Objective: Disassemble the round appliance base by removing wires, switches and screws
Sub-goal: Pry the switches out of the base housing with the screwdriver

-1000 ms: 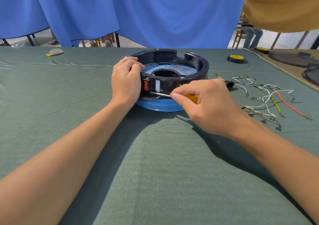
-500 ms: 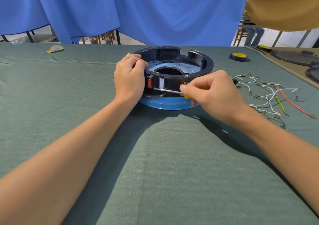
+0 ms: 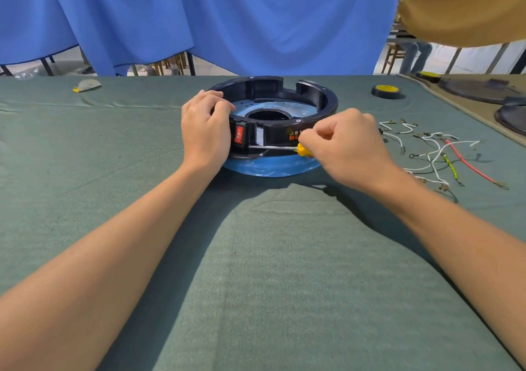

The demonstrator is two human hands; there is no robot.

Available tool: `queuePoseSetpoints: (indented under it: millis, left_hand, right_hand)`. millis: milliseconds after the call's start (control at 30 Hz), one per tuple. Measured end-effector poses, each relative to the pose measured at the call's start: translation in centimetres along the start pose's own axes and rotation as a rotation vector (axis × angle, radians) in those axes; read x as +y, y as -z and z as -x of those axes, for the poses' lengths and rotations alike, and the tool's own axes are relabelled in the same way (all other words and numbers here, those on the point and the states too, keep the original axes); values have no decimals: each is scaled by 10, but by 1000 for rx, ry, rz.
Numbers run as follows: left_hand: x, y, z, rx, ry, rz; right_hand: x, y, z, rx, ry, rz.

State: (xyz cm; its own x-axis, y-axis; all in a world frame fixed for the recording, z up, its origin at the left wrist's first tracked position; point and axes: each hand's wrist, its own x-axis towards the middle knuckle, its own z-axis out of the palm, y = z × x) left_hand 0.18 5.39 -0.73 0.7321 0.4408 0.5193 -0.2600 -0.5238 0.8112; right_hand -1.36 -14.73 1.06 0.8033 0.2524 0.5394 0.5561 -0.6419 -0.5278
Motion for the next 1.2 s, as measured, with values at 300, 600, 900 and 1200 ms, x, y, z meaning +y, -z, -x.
queuePoseSetpoints:
  millis: [300, 600, 900, 1200]
  left_hand:
    - [-8, 8, -7, -57, -19, 74]
    - [-13, 17, -12, -94, -64, 120]
    - [-13, 14, -8, -67, -65, 35]
    - [-13, 14, -8, -63, -78, 8]
  right_hand:
    - [-18, -5, 10, 31, 122, 14]
    - [-18, 1, 10, 135, 11, -144]
    - [-33, -3, 12, 119, 209, -44]
    - [-28, 19, 14, 80, 225, 39]
